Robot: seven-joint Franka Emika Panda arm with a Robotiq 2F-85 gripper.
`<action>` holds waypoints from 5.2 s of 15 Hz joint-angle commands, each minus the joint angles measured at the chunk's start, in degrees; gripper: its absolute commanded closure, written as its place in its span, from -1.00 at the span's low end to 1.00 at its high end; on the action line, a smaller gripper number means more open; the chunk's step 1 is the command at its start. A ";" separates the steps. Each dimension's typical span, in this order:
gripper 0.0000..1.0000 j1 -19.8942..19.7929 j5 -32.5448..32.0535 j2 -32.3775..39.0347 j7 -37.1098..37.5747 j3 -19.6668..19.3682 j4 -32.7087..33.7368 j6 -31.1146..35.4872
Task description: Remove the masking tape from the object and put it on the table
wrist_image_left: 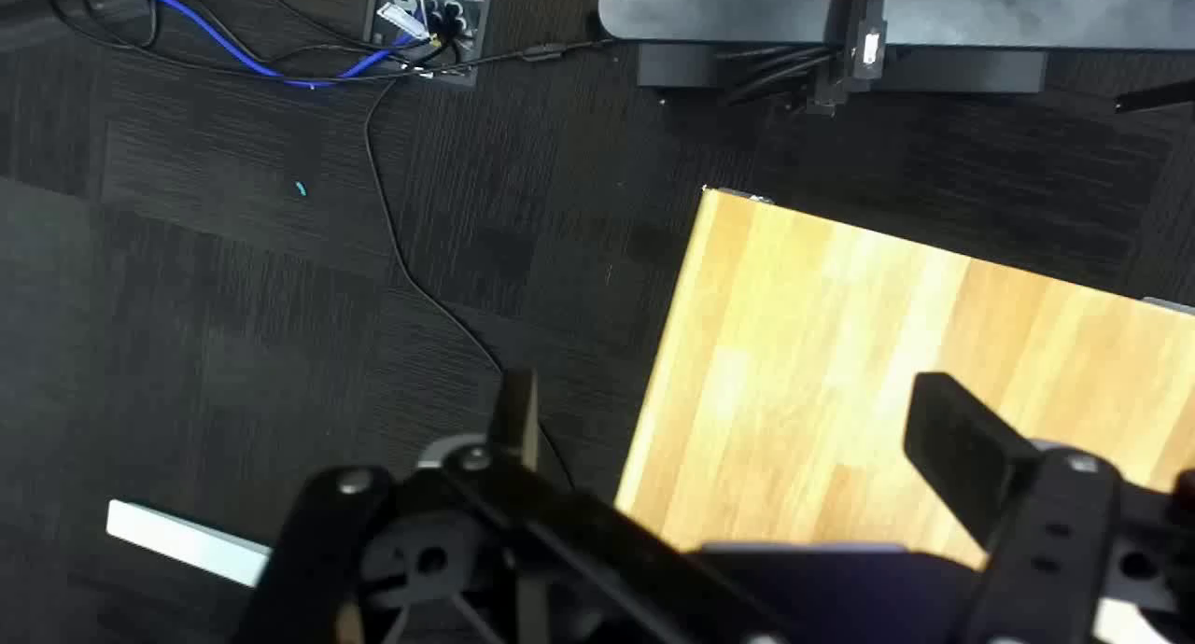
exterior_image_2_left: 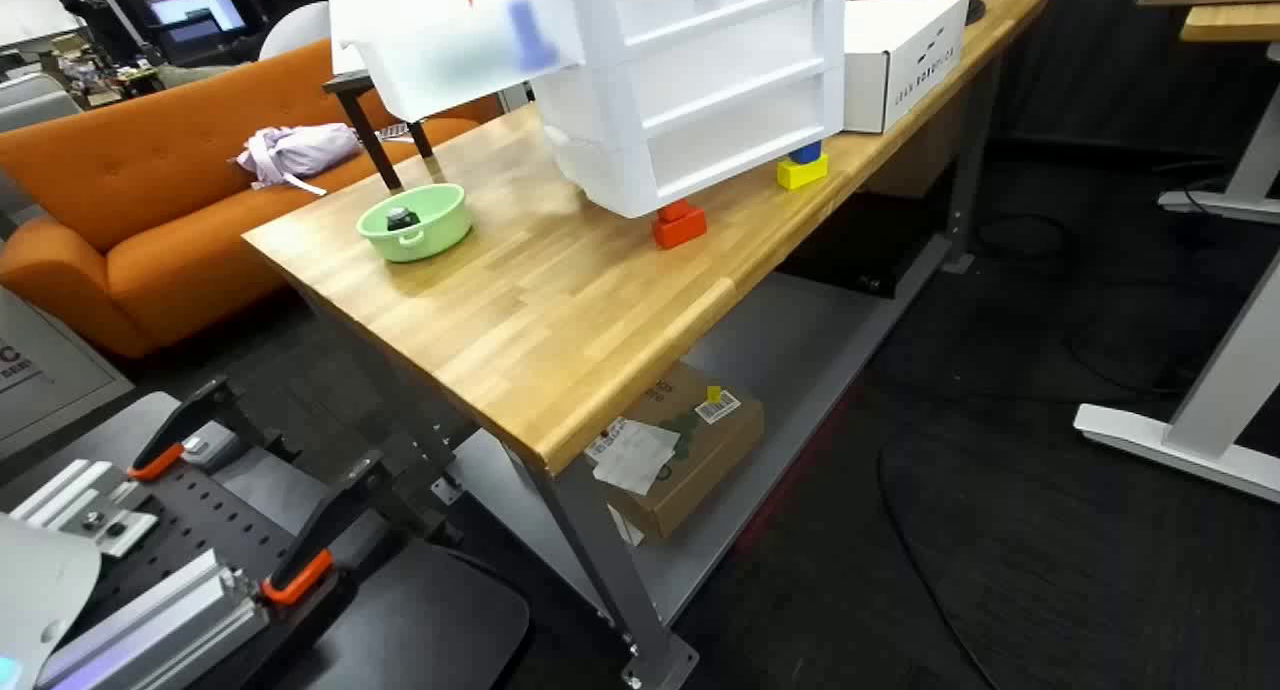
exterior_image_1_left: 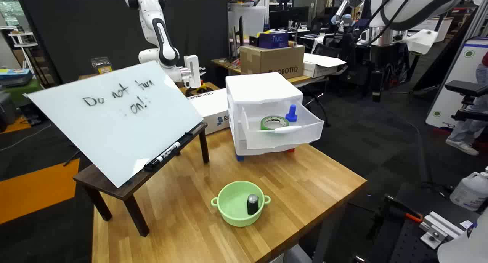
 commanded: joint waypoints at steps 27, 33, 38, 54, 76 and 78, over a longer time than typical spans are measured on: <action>-1.00 3.47 6.06 5.57 8.51 4.30 8.28 -1.05; -1.00 4.85 10.16 9.47 11.31 6.01 11.68 -1.62; -1.00 7.05 11.05 13.12 14.00 9.02 14.36 -2.35; -1.00 12.47 13.97 29.98 13.50 15.35 32.03 -10.95; -1.00 13.09 13.60 30.84 12.73 16.27 31.14 -11.70; -1.00 13.08 13.60 30.84 12.73 16.27 31.14 -11.70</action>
